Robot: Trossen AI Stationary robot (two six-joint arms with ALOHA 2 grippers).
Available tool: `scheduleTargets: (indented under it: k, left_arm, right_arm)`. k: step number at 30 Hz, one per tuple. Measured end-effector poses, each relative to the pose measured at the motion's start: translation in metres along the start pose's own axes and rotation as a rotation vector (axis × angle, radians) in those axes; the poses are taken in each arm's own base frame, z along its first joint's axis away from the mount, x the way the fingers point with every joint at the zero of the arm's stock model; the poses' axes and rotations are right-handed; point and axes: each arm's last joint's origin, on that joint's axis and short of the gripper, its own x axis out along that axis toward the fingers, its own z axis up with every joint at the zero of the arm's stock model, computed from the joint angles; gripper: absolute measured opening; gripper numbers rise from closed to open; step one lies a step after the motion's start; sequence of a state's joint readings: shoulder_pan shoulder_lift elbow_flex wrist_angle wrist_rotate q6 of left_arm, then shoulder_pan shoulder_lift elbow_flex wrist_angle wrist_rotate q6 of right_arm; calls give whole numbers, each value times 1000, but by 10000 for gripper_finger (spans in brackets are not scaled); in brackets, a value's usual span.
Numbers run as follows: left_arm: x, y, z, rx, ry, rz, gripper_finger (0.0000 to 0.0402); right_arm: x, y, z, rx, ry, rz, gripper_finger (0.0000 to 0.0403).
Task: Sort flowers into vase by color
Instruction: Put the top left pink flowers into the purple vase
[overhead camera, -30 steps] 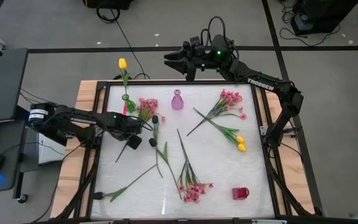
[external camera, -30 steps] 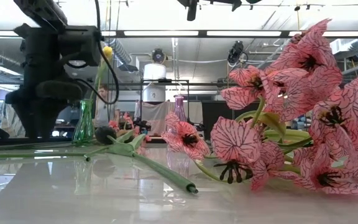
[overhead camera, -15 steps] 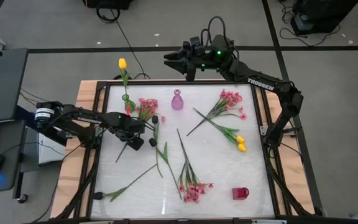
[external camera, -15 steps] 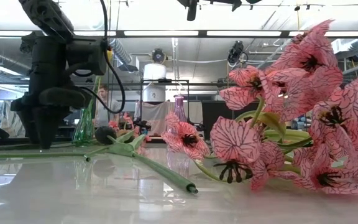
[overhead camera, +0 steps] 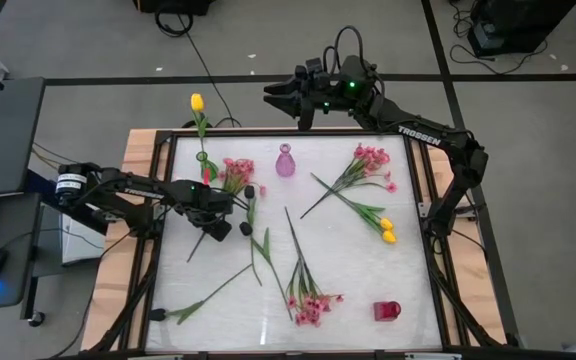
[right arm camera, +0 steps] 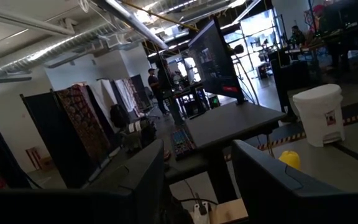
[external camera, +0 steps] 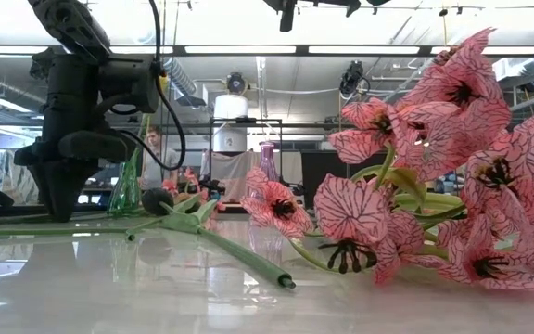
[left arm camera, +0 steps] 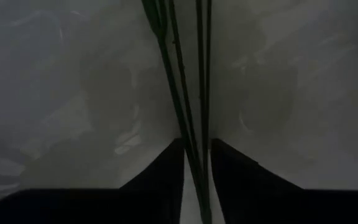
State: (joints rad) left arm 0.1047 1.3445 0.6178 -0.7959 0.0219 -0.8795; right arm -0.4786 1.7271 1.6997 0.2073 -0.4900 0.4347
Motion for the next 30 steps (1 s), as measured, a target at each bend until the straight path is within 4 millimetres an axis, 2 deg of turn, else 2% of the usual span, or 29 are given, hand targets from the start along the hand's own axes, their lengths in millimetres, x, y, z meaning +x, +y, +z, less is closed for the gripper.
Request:
scheduleTargets:
  k: [11,18,30]
  left_arm:
    - [0,0,-2,2,42,-24,18]
    - [-5,0,-3,2,49,-62,12]
    - [-26,5,-7,-59,-34,-156,11]
  right_arm:
    - [0,0,0,0,0,0,196]
    - [0,0,0,0,0,1,196]
    - [0,0,0,0,0,1,196]
